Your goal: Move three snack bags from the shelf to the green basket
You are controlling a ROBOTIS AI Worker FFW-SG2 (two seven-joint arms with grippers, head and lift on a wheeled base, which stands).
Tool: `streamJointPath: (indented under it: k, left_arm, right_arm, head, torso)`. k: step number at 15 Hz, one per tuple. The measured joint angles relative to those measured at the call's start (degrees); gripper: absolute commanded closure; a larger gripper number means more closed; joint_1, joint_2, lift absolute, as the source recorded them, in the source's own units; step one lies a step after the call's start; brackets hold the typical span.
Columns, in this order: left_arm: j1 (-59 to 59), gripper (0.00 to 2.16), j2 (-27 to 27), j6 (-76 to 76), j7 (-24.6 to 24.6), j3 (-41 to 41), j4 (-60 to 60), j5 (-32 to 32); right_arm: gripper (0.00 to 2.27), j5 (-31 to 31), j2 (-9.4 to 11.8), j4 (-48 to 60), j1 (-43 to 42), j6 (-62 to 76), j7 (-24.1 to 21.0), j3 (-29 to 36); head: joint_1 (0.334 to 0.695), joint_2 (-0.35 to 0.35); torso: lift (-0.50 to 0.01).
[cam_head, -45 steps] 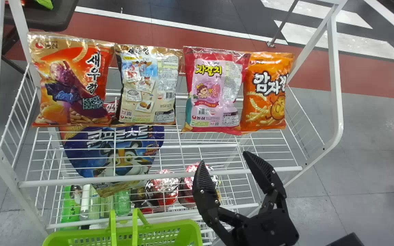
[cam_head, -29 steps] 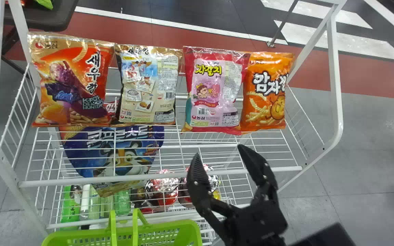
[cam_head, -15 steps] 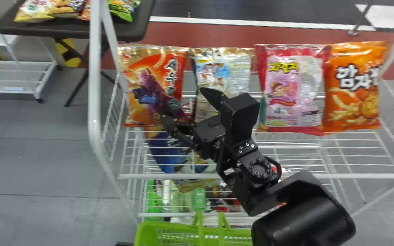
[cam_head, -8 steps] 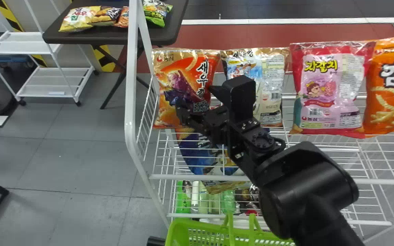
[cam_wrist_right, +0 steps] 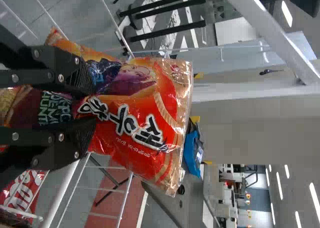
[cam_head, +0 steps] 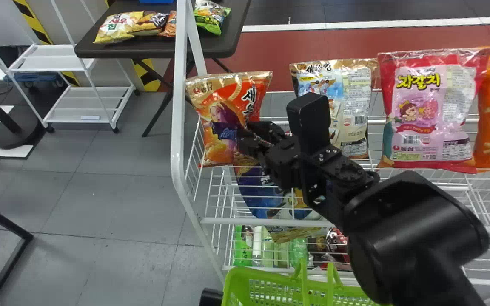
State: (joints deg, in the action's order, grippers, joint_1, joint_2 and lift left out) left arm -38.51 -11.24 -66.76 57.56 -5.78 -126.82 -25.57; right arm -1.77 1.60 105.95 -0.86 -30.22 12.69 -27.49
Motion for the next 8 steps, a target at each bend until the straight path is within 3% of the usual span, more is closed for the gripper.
streamJointPath:
  k: [4, 6, 8]
  left_arm:
    - [-0.1, 1.55, 0.5, 0.0, -0.1, -0.1, -0.1, 0.2]
    - [-0.2, 1.55, 0.7, 0.0, -0.1, -0.1, -0.2, 0.3]
    - [-0.2, 1.55, 0.8, 0.0, -0.1, -0.1, -0.3, 0.4]
  right_arm:
    - [2.13, 0.4, 4.4, 14.9, 7.2, -3.8, 0.3, 1.6]
    - [2.13, -0.7, 7.8, 24.7, 13.1, -6.5, 0.3, 5.1]
    - [2.13, -3.8, 11.3, 34.0, 19.9, -8.1, 0.3, 10.6]
  head:
    - [0.695, 0.08]
    - [0.695, 0.03]
    - [0.695, -0.088]
  torso:
    - [-0.048]
    - [-0.048]
    - [-0.048]
